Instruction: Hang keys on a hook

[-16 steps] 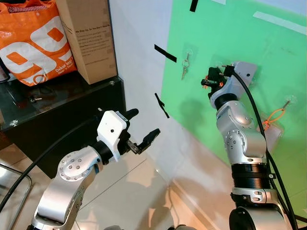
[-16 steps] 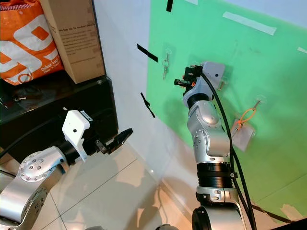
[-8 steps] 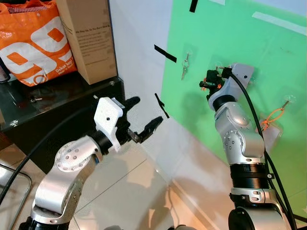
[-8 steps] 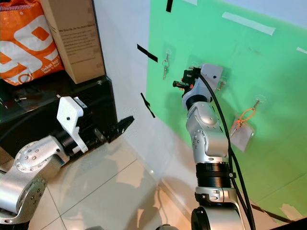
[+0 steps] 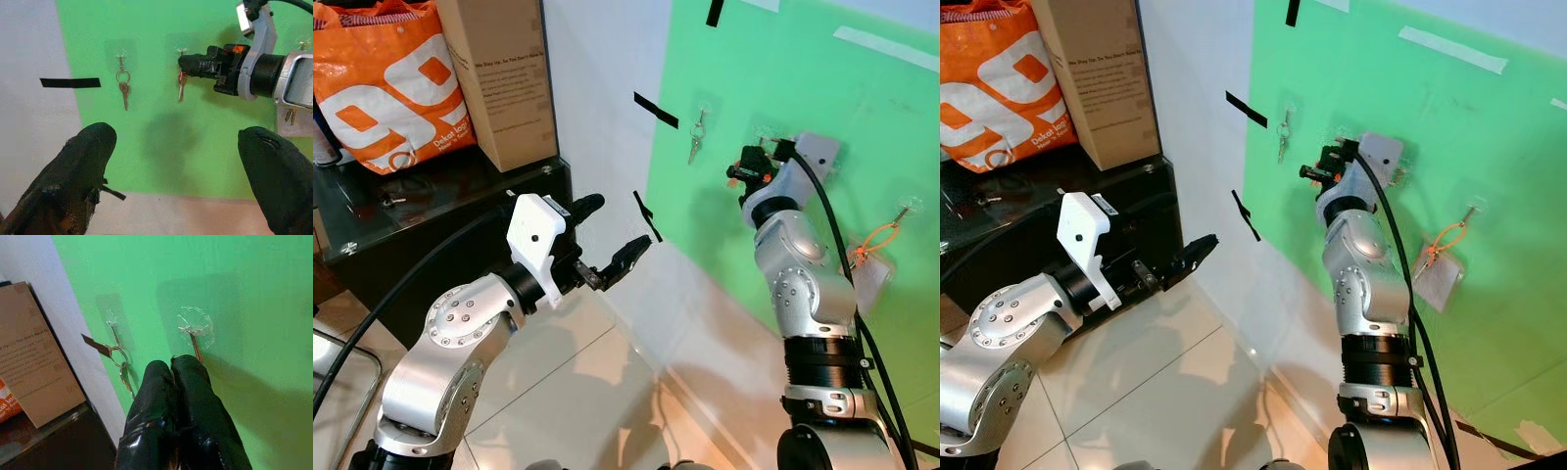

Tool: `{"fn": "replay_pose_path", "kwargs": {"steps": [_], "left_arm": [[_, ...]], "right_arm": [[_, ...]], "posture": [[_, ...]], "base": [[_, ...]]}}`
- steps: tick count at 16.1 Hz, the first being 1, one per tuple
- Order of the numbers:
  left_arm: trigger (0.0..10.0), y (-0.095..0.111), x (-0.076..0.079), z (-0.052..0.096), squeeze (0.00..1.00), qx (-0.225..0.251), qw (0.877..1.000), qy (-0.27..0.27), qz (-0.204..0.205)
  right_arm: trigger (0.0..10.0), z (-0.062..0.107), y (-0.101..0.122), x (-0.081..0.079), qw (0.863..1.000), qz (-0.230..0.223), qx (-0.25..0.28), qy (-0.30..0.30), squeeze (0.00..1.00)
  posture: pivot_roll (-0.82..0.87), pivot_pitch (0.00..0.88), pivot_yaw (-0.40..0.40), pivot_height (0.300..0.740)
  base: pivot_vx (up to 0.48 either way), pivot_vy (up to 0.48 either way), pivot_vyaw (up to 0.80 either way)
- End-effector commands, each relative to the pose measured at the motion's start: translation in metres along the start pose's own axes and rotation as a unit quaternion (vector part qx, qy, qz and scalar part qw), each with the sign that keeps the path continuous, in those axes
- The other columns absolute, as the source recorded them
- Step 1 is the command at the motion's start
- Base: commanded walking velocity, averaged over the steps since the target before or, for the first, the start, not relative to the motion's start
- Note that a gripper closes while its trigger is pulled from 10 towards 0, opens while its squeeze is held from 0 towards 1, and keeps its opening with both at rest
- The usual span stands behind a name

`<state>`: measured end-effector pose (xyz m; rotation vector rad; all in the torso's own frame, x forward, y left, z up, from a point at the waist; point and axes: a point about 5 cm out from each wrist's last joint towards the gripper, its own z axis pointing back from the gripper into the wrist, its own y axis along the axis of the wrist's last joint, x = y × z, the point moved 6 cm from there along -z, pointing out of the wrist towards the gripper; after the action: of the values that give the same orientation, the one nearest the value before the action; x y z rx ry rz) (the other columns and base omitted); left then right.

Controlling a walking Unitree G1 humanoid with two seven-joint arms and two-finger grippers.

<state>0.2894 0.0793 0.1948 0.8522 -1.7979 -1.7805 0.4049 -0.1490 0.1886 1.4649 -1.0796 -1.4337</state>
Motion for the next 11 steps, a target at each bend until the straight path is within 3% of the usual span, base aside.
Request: {"fn": "replay_pose_path", "kwargs": {"steps": [1, 8, 10, 11], "left_arm": [[10.0, 0.003, 0.002, 0.001, 0.31, -0.002, 1.0, -0.002, -0.007], [10.0, 0.001, 0.003, 0.001, 0.31, -0.008, 1.0, -0.001, -0.008], [10.0, 0.001, 0.003, 0.001, 0.31, -0.008, 1.0, -0.001, -0.008], [10.0, 0.001, 0.003, 0.001, 0.31, -0.008, 1.0, -0.001, -0.008]], "right_arm": [[10.0, 0.003, -0.01, 0.016, 0.999, -0.008, -0.02, -0.027, 0.0], [10.0, 0.011, -0.015, 0.025, 0.999, -0.011, -0.028, -0.037, 0.0], [10.0, 0.011, -0.01, 0.017, 0.999, -0.017, -0.018, -0.021, 0.0], [10.0, 0.01, 0.0, 0.005, 1.0, -0.026, 0.004, 0.005, 0.0]], "posture": [[0.09, 0.0, -0.013, 0.74], [0.09, 0.0, -0.017, 0.74], [0.09, 0.0, -0.016, 0.74], [0.09, 0.0, -0.016, 0.74]], "base": [[0.0, 0.0, 0.0], [0.0, 0.0, 0.0], [0.0, 0.0, 0.0], [0.0, 0.0, 0.0]]}}
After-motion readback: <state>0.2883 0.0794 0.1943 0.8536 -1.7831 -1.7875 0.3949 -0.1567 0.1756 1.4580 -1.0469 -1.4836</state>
